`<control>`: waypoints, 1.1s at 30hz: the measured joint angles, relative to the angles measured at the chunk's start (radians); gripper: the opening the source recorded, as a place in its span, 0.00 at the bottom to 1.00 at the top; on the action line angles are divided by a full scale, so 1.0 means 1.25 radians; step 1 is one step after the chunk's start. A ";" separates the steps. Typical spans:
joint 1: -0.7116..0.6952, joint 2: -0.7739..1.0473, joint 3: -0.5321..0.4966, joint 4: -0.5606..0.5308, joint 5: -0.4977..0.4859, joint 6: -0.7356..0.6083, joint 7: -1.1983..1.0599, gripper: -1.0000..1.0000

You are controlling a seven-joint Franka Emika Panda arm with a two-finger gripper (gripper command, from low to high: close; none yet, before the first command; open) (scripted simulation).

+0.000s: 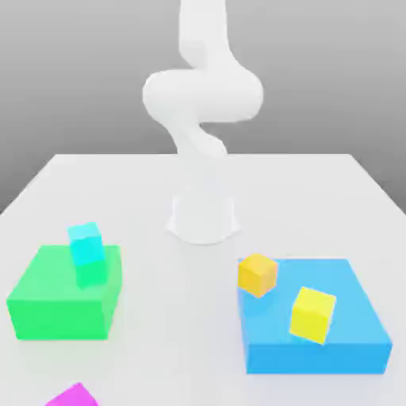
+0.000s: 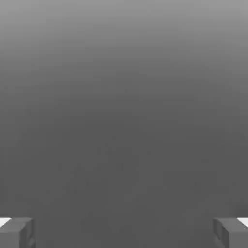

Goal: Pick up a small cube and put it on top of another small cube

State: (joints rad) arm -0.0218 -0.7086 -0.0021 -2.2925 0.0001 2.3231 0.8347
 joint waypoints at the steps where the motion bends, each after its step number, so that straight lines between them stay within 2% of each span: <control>1: -0.008 0.032 -0.001 0.003 0.000 0.008 0.012 0.50; 19: -0.113 0.556 -0.040 0.046 0.007 0.141 0.207 0.50; 29: -0.153 0.847 -0.069 0.070 0.048 0.213 0.289 0.50; 33: -0.167 0.963 -0.062 0.089 0.068 0.283 0.290 0.50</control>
State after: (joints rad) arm -0.2303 0.4956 -0.0801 -2.1812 0.0850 2.6762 1.1971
